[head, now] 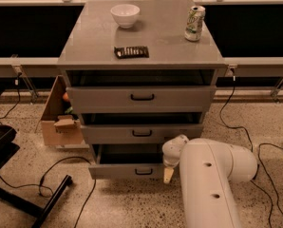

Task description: Open bottom drawer

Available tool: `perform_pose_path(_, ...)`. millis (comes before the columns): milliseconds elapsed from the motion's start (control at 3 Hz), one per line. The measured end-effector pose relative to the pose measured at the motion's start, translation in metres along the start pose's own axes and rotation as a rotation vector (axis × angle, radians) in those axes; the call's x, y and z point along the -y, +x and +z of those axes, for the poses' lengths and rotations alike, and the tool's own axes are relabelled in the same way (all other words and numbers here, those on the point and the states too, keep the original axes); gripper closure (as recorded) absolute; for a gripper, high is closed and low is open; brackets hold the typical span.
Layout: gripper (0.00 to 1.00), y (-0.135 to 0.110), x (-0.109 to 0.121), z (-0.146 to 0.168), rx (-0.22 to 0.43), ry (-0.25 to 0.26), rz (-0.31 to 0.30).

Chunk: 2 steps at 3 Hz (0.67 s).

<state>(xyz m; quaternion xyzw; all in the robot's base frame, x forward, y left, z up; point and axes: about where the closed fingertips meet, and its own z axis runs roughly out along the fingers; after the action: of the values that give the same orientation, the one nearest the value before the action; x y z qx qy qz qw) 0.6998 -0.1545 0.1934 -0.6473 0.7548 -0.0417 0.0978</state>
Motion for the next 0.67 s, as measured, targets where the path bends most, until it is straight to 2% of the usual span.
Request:
perform_pose_path(333, 0.26, 0.004, -0.031, 0.013, 0.007, -0.019, 0.002)
perform_pose_path(667, 0.49, 0.01, -0.078, 0.025, 0.0, -0.055, 0.016)
